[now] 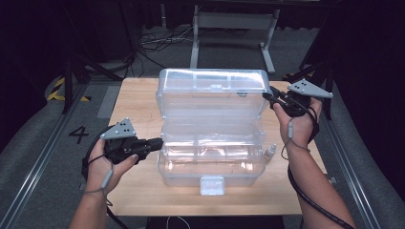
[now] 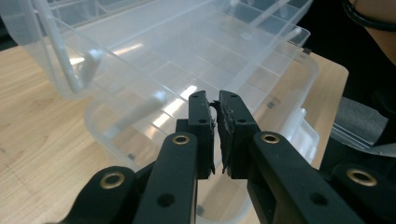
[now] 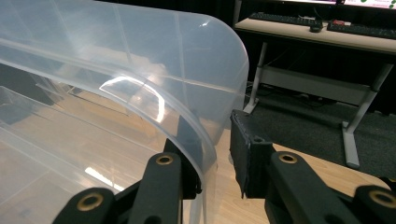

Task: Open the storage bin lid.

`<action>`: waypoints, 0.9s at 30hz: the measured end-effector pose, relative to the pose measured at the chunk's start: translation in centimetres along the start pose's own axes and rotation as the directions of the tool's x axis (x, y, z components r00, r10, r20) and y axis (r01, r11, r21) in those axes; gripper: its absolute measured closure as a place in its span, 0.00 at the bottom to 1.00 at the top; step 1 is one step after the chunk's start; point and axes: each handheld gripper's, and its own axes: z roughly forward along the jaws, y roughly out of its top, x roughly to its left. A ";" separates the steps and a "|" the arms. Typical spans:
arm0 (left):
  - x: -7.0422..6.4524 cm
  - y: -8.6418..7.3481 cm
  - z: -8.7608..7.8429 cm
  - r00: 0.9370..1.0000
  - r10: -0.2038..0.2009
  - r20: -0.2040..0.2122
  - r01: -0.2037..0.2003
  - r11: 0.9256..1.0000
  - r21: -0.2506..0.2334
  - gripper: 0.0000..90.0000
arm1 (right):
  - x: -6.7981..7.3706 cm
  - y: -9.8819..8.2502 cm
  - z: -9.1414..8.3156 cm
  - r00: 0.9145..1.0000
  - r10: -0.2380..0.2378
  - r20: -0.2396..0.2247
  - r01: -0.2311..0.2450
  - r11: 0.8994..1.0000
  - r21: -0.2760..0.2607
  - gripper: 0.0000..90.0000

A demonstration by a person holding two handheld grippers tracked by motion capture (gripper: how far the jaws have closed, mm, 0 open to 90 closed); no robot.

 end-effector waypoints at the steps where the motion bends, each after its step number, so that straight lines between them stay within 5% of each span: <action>1: 0.0 -0.2 0.1 1.000 0.008 0.008 -0.008 1.000 0.008 0.93 | 0.0 0.1 0.1 1.000 0.003 -0.002 -0.003 1.000 0.005 0.82; 12: -0.3 -1.9 2.3 0.994 0.031 0.106 -0.041 0.994 0.100 0.91 | -0.4 0.3 0.6 1.000 0.009 -0.005 -0.009 1.000 0.005 0.82; 27: 0.2 -3.9 5.4 0.989 0.016 0.148 -0.044 0.982 0.185 0.90 | -0.9 0.6 1.6 1.000 0.014 -0.005 -0.014 1.000 0.006 0.82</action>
